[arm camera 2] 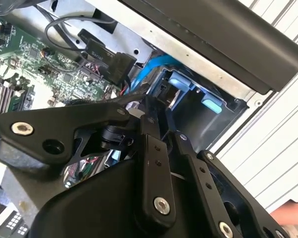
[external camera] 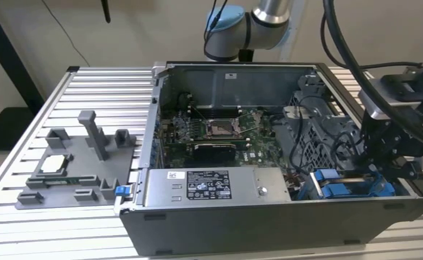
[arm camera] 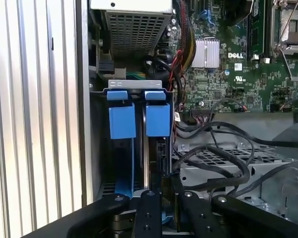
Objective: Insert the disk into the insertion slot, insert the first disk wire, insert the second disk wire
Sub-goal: 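Insert the first disk wire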
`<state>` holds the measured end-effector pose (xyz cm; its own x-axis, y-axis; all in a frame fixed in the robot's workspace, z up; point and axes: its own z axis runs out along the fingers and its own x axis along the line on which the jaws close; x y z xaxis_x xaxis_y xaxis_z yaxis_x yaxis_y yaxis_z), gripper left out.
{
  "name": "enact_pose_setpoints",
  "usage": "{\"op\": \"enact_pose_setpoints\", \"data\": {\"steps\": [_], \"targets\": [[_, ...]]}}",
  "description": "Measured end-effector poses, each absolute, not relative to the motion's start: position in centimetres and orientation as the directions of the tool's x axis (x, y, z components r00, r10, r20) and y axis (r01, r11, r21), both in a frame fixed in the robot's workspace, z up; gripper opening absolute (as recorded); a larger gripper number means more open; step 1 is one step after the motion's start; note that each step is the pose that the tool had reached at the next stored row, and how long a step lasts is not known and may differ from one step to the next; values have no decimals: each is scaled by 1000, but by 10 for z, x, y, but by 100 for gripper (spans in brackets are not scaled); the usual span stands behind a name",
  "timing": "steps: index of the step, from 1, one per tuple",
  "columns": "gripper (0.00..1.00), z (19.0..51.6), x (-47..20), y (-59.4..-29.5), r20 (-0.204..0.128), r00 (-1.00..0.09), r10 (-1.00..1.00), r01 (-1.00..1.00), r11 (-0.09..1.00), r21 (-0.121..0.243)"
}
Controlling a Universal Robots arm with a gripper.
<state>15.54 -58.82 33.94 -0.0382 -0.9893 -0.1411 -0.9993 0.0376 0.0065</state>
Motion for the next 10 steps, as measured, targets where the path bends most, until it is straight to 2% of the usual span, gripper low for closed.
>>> {"op": "enact_pose_setpoints", "data": {"steps": [10], "targets": [[0, 337, 157, -586, -141, -33, -989, -999, 33, 5]]}}
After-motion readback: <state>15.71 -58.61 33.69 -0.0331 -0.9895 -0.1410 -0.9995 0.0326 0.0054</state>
